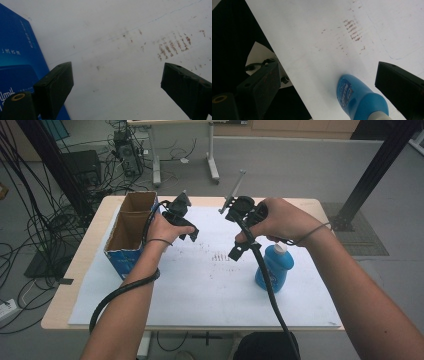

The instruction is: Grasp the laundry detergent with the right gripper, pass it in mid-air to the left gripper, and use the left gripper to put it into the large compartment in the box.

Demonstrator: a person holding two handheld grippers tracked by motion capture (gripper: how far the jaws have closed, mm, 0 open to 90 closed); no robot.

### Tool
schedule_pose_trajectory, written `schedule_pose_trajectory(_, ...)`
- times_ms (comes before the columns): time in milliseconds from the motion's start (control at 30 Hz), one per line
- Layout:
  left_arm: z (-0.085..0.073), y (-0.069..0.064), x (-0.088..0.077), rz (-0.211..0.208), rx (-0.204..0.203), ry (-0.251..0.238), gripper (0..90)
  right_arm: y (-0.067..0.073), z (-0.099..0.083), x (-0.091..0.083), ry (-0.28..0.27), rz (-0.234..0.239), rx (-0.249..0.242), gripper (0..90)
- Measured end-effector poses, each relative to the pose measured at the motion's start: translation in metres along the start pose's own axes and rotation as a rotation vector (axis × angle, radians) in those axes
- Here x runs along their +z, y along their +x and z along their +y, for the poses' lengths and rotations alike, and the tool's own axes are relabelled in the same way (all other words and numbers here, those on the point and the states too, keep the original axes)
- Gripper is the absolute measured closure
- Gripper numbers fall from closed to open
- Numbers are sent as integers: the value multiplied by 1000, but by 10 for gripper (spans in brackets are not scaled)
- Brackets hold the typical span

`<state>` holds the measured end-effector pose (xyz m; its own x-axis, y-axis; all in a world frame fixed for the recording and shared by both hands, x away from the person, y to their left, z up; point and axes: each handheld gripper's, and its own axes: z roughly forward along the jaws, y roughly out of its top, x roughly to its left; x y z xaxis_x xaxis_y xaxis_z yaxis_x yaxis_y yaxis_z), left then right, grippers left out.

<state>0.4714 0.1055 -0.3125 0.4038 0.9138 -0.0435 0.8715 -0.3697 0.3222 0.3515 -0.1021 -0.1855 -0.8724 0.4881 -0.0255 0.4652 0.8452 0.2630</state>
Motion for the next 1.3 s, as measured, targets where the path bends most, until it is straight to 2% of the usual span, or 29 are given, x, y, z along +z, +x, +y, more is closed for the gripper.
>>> schedule_pose_trajectory(300,-8,1,1,-18,-18,0,113,1,-7,4,-8,17,3,63)
schedule_pose_trajectory(533,-13,-1,-1,-28,-22,-3,112,3,-19,7,-11,24,9,63)
schedule_pose_trajectory(733,-20,0,2,-34,-37,10,112,6,-24,6,-19,24,9,63)
schedule_pose_trajectory(833,-24,-1,1,-51,-35,20,111,8,-27,6,-29,27,8,63)
schedule_pose_trajectory(1067,-29,0,-2,-41,-38,17,111,9,-33,10,-32,31,8,64)
schedule_pose_trajectory(1233,-32,1,-2,-52,-44,13,111,9,-40,13,-49,35,1,63)
schedule_pose_trajectory(1300,-31,0,-1,-71,-44,10,111,8,-41,15,-53,37,-6,63)
